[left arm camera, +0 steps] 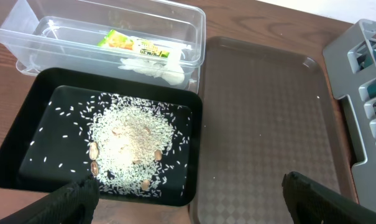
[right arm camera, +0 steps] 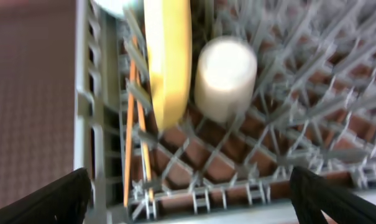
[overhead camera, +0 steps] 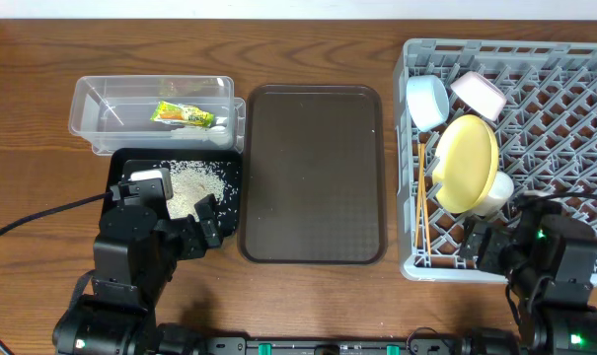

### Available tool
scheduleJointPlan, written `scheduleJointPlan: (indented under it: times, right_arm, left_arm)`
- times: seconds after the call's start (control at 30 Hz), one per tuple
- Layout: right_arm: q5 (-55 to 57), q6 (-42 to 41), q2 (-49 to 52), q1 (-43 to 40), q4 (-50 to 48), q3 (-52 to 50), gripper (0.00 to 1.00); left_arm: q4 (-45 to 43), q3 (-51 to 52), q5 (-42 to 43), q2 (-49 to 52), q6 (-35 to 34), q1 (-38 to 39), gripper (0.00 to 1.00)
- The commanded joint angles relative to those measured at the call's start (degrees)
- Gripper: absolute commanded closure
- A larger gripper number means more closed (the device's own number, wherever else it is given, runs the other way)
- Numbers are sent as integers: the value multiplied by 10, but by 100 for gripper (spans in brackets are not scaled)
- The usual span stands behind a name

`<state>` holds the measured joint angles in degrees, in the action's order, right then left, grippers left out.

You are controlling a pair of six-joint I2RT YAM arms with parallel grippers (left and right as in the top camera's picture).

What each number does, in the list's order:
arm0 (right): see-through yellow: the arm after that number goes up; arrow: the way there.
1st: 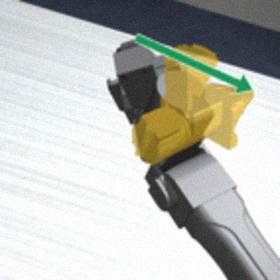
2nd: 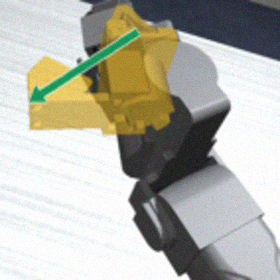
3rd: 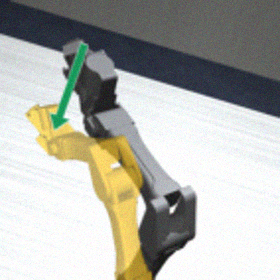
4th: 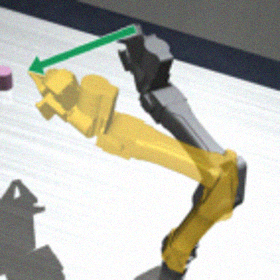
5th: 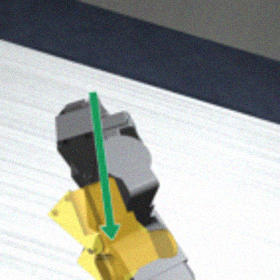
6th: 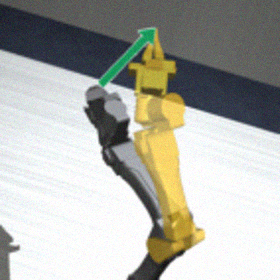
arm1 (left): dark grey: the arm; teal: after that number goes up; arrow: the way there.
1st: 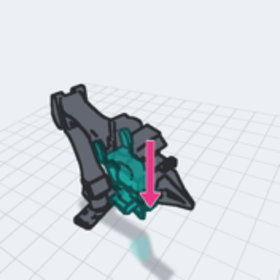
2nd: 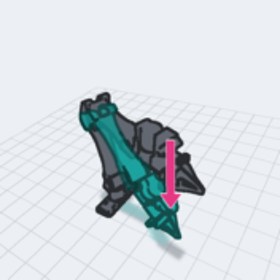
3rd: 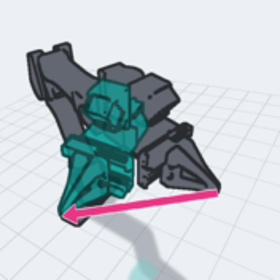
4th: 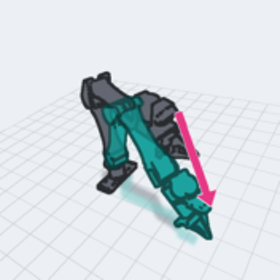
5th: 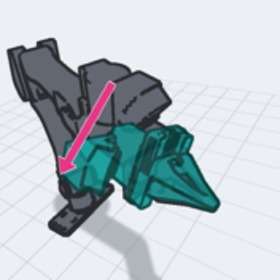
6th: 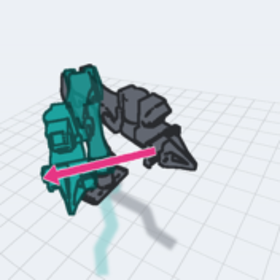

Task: Sort waste into correct bins and load items into the dishwasher rack

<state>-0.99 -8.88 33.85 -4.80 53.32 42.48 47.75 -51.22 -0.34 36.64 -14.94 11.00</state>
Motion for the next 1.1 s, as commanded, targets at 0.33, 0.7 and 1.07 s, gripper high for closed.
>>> scheduleJointPlan:
  times: [0.33, 0.7, 1.07]
  right_arm:
    - [7, 73, -192, 49, -244, -169, 1]
    - [1, 90, -334, 60, -491, -369, 1]
    - [-32, 103, -333, 60, -494, -422, 1]
  left_arm:
    - [0, 5, -3, 0, 8, 2, 3]
    - [0, 5, -3, 0, 8, 2, 3]
    - [0, 5, -3, 0, 8, 2, 3]
